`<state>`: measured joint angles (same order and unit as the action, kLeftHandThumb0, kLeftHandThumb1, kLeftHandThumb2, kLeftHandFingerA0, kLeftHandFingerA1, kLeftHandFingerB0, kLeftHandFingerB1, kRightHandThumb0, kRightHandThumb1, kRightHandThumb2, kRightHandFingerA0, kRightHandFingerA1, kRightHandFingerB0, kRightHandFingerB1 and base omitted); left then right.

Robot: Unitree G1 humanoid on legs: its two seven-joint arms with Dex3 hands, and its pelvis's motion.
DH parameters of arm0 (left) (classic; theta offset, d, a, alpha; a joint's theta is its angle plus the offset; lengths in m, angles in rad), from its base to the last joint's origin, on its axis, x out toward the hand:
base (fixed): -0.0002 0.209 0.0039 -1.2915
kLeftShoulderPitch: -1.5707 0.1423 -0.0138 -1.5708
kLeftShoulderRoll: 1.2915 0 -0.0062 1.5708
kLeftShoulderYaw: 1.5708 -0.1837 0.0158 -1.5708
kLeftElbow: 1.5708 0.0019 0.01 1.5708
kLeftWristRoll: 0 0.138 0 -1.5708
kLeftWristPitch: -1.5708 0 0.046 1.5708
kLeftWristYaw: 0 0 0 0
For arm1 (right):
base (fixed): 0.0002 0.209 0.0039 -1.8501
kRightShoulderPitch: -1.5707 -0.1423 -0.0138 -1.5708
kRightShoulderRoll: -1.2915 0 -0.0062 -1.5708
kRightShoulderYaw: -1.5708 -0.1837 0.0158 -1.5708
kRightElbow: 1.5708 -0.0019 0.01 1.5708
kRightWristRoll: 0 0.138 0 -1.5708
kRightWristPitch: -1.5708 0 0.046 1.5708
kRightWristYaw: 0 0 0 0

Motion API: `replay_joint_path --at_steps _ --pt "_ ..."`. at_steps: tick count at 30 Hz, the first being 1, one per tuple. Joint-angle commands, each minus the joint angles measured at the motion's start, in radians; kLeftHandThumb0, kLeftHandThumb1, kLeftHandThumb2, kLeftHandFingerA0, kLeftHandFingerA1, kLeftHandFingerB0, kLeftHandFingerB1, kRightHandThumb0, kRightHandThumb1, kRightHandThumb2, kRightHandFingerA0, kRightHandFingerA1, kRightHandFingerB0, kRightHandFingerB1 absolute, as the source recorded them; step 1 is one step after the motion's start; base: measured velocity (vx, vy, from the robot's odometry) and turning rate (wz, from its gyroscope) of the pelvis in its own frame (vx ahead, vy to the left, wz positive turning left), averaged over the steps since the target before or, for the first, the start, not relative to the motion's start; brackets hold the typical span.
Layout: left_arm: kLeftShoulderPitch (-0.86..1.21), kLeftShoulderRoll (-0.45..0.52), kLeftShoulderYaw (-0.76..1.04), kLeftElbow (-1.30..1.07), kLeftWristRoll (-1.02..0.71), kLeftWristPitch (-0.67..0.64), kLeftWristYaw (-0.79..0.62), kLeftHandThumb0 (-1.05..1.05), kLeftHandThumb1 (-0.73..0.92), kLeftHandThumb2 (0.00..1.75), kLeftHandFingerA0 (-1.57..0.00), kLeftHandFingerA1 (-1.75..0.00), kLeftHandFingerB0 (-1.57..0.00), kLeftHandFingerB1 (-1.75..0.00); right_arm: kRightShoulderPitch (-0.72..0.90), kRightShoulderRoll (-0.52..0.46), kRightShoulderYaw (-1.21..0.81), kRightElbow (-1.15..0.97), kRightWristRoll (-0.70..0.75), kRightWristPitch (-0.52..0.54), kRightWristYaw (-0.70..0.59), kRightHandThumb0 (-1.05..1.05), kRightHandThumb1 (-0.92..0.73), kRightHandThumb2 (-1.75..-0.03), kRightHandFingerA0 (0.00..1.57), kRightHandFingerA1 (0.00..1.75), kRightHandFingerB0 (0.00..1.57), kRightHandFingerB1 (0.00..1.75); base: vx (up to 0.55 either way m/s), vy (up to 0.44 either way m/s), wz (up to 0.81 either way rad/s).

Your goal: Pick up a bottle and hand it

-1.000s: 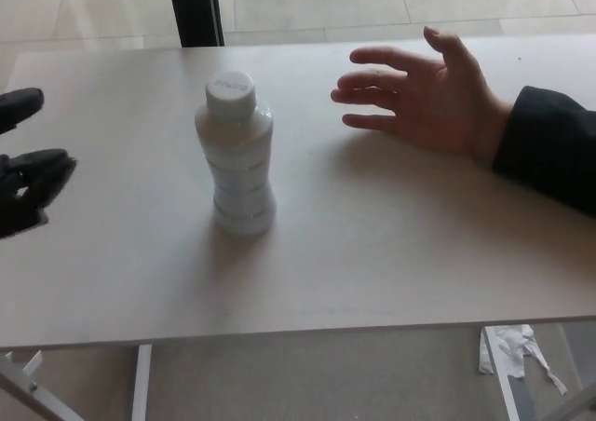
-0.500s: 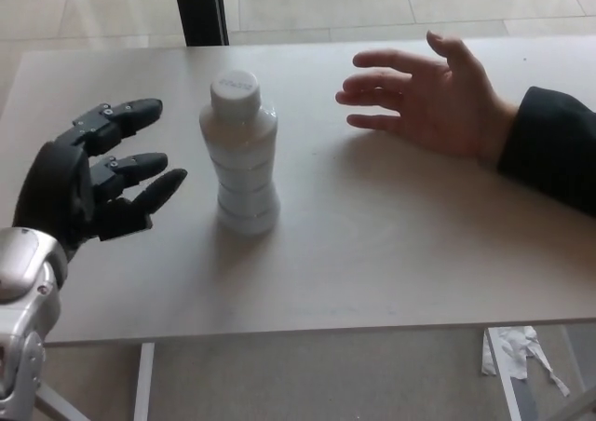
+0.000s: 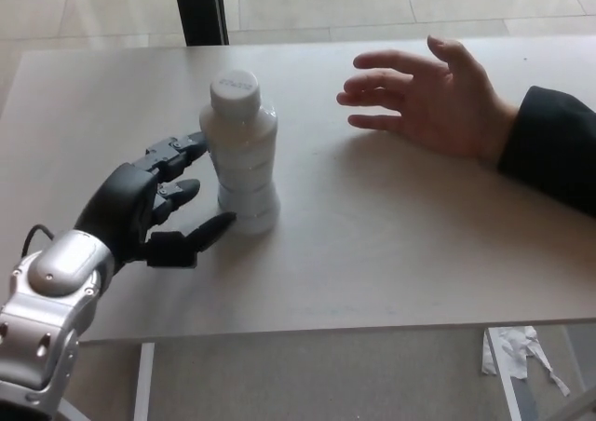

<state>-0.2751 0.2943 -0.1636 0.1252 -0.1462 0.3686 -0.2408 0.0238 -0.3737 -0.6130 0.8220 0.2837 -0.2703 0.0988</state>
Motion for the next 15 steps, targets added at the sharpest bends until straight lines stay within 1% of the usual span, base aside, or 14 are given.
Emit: replay_joint_path --at_steps 1,2,3,4,8,9,10,11,12,13,14,15 --pt "-0.032 0.023 -0.015 0.021 0.031 0.070 -0.058 -0.83 0.40 0.68 0.00 -0.11 0.00 -0.19 0.000 0.000 0.007 0.000 0.011 0.000 -0.007 -1.05 -0.53 -0.79 1.57 1.69 0.41 1.39 0.00 0.000 0.00" --pt "-0.038 0.023 -0.025 0.018 0.048 0.081 -0.047 -0.83 0.44 0.62 0.00 -0.21 0.00 -0.22 -0.004 0.001 0.008 0.001 0.013 0.001 -0.009 -1.05 -0.53 -0.79 1.57 1.69 0.40 1.38 0.00 0.000 0.00" --pt "-0.039 0.023 -0.024 0.018 0.049 0.082 -0.048 -0.83 0.44 0.62 0.00 -0.21 0.00 -0.22 -0.006 0.000 0.009 0.001 0.013 0.002 -0.010 -1.05 -0.53 -0.79 1.57 1.69 0.40 1.38 0.00 0.000 0.00" --pt "-0.060 -0.002 -0.038 0.038 0.062 0.085 -0.030 -0.85 0.47 0.88 0.00 -0.18 0.00 0.00 -0.008 0.001 0.011 -0.002 0.014 -0.002 -0.005 -1.05 -0.43 -1.12 1.57 1.65 0.49 1.18 0.00 0.000 0.00" --pt "-0.077 -0.050 -0.044 0.066 0.080 0.078 0.001 -0.91 0.52 0.92 0.00 -0.15 0.00 0.00 -0.009 0.002 0.016 -0.014 0.018 0.004 -0.003 -1.05 -0.40 -1.10 1.57 1.65 0.50 1.19 0.00 0.000 0.00" --pt "-0.083 -0.091 -0.065 0.078 0.109 0.063 0.044 -1.05 0.60 0.92 0.00 -0.05 0.00 0.00 -0.006 0.008 0.020 -0.027 0.014 0.014 -0.012 -1.05 -0.43 -1.12 1.57 1.64 0.52 1.19 0.00 0.000 0.00" --pt "-0.085 -0.099 -0.072 0.082 0.123 0.059 0.055 -1.05 0.60 0.92 0.00 -0.05 0.00 0.00 -0.005 0.009 0.021 -0.030 0.014 0.016 -0.013 -1.05 -0.43 -1.12 1.57 1.64 0.52 1.19 0.00 0.000 0.00" --pt "-0.083 -0.108 -0.070 0.082 0.130 0.058 0.065 -0.95 0.54 0.91 0.00 -0.11 0.00 -0.13 -0.006 0.011 0.023 -0.028 0.013 0.015 -0.012 -1.05 -0.42 -1.11 1.57 1.65 0.51 1.17 0.00 0.000 0.00" --pt "-0.086 -0.124 -0.071 0.087 0.138 0.056 0.082 -0.95 0.54 0.91 0.00 -0.11 0.00 -0.13 -0.007 0.009 0.024 -0.022 0.013 0.012 -0.010 -1.05 -0.42 -1.11 1.57 1.65 0.51 1.17 0.00 0.000 0.00" --pt "-0.087 -0.152 -0.070 0.087 0.157 0.043 0.126 -0.94 0.44 0.78 0.00 -0.07 0.00 0.00 -0.008 0.013 0.024 -0.031 0.016 0.019 -0.010 -1.05 -0.41 -1.11 1.57 1.65 0.52 1.18 0.00 0.000 0.00" --pt "-0.086 -0.165 -0.066 0.088 0.167 0.036 0.144 -0.94 0.44 0.78 0.00 -0.07 0.00 0.00 -0.009 0.016 0.024 -0.034 0.018 0.019 -0.009 -1.05 -0.41 -1.11 1.57 1.65 0.52 1.18 0.00 0.000 0.00" --pt "-0.092 -0.188 -0.058 0.095 0.174 0.035 0.170 -0.86 0.42 0.73 0.00 -0.12 0.00 0.00 -0.011 0.014 0.025 -0.032 0.019 0.014 0.000 -1.05 -0.40 -1.10 1.57 1.64 0.52 1.19 0.00 0.000 0.00"
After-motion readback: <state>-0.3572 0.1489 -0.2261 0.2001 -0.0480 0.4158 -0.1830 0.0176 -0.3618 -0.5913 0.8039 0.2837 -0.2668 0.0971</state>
